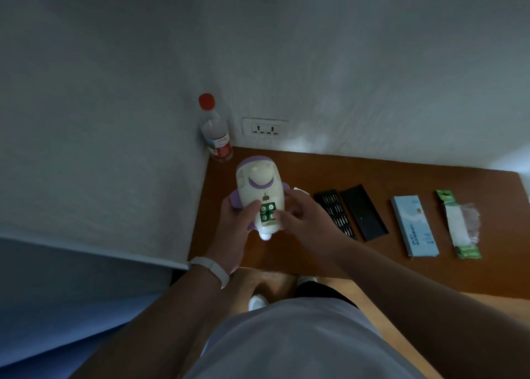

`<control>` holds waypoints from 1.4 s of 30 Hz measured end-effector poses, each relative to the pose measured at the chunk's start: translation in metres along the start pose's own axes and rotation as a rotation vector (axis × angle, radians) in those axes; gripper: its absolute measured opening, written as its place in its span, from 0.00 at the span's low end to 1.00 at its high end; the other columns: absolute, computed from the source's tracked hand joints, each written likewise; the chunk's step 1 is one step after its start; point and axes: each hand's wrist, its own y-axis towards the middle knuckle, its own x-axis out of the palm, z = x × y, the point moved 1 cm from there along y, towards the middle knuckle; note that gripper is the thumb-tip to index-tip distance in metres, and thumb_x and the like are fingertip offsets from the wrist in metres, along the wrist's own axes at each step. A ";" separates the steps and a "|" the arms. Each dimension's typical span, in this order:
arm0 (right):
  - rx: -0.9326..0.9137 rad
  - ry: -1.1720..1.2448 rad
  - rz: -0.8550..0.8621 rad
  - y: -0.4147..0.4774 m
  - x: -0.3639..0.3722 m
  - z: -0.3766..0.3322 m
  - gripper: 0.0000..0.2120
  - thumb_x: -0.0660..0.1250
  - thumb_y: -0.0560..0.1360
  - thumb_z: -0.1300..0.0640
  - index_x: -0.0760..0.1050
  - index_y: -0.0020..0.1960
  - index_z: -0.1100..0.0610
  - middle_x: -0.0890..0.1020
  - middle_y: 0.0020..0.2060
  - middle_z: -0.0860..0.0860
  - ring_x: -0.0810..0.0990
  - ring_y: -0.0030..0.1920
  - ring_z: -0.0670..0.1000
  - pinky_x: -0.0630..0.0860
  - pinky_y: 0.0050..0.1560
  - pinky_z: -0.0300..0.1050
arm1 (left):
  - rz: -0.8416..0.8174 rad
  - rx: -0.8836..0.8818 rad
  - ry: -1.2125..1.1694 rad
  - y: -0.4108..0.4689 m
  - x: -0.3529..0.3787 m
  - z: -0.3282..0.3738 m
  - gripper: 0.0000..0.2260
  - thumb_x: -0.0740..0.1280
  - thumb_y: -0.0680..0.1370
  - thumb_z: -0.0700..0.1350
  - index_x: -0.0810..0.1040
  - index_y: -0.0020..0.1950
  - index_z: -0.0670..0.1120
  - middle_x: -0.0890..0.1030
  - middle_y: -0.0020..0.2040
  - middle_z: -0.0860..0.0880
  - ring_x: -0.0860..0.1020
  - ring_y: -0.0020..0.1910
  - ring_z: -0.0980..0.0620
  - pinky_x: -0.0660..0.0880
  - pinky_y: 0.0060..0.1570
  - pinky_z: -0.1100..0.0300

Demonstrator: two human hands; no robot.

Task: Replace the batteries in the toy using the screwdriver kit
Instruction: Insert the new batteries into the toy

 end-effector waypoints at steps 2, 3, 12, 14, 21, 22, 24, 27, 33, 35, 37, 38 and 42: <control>-0.021 -0.007 -0.031 0.003 -0.004 0.003 0.19 0.66 0.77 0.45 0.69 0.67 0.42 0.84 0.45 0.50 0.83 0.47 0.52 0.80 0.51 0.54 | 0.018 0.012 -0.035 0.001 -0.001 0.002 0.34 0.74 0.70 0.50 0.67 0.73 0.45 0.80 0.65 0.43 0.81 0.62 0.42 0.78 0.61 0.41; -0.026 -0.020 -0.031 0.005 -0.007 0.006 0.18 0.65 0.77 0.43 0.69 0.65 0.39 0.84 0.44 0.48 0.83 0.46 0.49 0.80 0.50 0.52 | 0.028 0.013 -0.051 0.002 -0.002 0.003 0.31 0.73 0.71 0.49 0.68 0.72 0.46 0.81 0.65 0.44 0.81 0.62 0.43 0.79 0.60 0.43; 0.041 -0.557 0.155 0.065 -0.052 0.071 0.08 0.64 0.78 0.46 0.74 0.56 0.45 0.77 0.48 0.44 0.75 0.43 0.40 0.68 0.38 0.36 | 0.041 0.058 -0.013 0.006 -0.016 0.005 0.29 0.69 0.76 0.48 0.67 0.75 0.45 0.80 0.67 0.41 0.80 0.64 0.39 0.76 0.63 0.39; 0.022 -0.661 0.144 0.084 -0.058 0.081 0.07 0.65 0.77 0.48 0.74 0.54 0.47 0.76 0.51 0.47 0.73 0.42 0.42 0.67 0.38 0.38 | 0.053 0.051 0.007 0.007 -0.019 0.003 0.30 0.72 0.75 0.49 0.67 0.75 0.45 0.79 0.67 0.40 0.79 0.65 0.38 0.75 0.64 0.37; 0.090 -0.820 0.038 0.127 -0.051 0.096 0.13 0.66 0.75 0.49 0.73 0.57 0.52 0.74 0.51 0.49 0.74 0.44 0.47 0.73 0.40 0.43 | 0.139 0.026 0.037 0.010 -0.025 -0.004 0.33 0.78 0.69 0.56 0.72 0.70 0.49 0.83 0.63 0.47 0.82 0.62 0.44 0.79 0.60 0.41; 0.089 -0.839 0.019 0.131 -0.050 0.096 0.10 0.66 0.75 0.49 0.73 0.54 0.52 0.74 0.48 0.48 0.73 0.41 0.46 0.71 0.37 0.42 | 0.137 0.020 0.038 0.010 -0.024 -0.005 0.34 0.79 0.68 0.57 0.72 0.69 0.50 0.83 0.63 0.47 0.82 0.62 0.44 0.80 0.59 0.43; 0.091 -0.856 -0.002 0.134 -0.048 0.096 0.05 0.65 0.76 0.51 0.73 0.48 0.52 0.72 0.44 0.48 0.72 0.38 0.46 0.67 0.34 0.40 | 0.140 0.006 0.033 0.012 -0.024 -0.005 0.36 0.80 0.66 0.59 0.72 0.69 0.50 0.83 0.63 0.47 0.82 0.62 0.44 0.80 0.57 0.46; 0.090 -0.808 -0.016 0.134 -0.048 0.096 0.05 0.64 0.76 0.52 0.70 0.43 0.52 0.70 0.42 0.47 0.72 0.37 0.47 0.65 0.32 0.40 | 0.147 0.007 0.032 0.015 -0.023 -0.006 0.33 0.80 0.67 0.57 0.72 0.68 0.49 0.83 0.62 0.47 0.82 0.61 0.45 0.82 0.53 0.50; 0.123 -0.606 -0.058 0.119 -0.051 0.086 0.07 0.66 0.73 0.49 0.69 0.40 0.47 0.76 0.33 0.46 0.74 0.31 0.43 0.67 0.30 0.38 | 0.120 0.004 0.030 0.016 -0.016 -0.004 0.35 0.77 0.68 0.54 0.70 0.71 0.45 0.83 0.61 0.46 0.83 0.60 0.45 0.81 0.53 0.51; 0.128 -0.560 -0.034 0.112 -0.049 0.079 0.07 0.67 0.72 0.49 0.69 0.40 0.47 0.75 0.32 0.46 0.72 0.30 0.43 0.69 0.31 0.38 | 0.117 0.014 0.038 0.015 -0.014 -0.002 0.35 0.77 0.68 0.54 0.70 0.71 0.45 0.84 0.61 0.46 0.83 0.60 0.45 0.82 0.53 0.51; 0.129 -0.503 0.003 0.103 -0.048 0.068 0.07 0.67 0.73 0.50 0.69 0.40 0.46 0.75 0.34 0.46 0.74 0.32 0.44 0.71 0.32 0.38 | 0.094 0.025 0.046 0.013 -0.014 0.001 0.31 0.75 0.71 0.52 0.70 0.71 0.45 0.84 0.61 0.46 0.83 0.60 0.45 0.82 0.53 0.51; 0.131 -0.451 0.016 0.097 -0.047 0.061 0.07 0.67 0.74 0.50 0.69 0.41 0.45 0.77 0.35 0.46 0.76 0.33 0.44 0.72 0.32 0.38 | 0.079 0.031 0.052 0.011 -0.014 0.002 0.29 0.74 0.72 0.50 0.71 0.71 0.46 0.84 0.61 0.46 0.83 0.60 0.45 0.82 0.53 0.51; 0.155 -0.160 0.003 0.069 -0.043 0.031 0.08 0.66 0.76 0.57 0.73 0.47 0.43 0.82 0.40 0.51 0.81 0.32 0.44 0.76 0.31 0.36 | 0.051 0.035 0.054 0.004 -0.014 0.008 0.30 0.75 0.71 0.51 0.70 0.71 0.47 0.83 0.62 0.47 0.83 0.60 0.46 0.81 0.56 0.50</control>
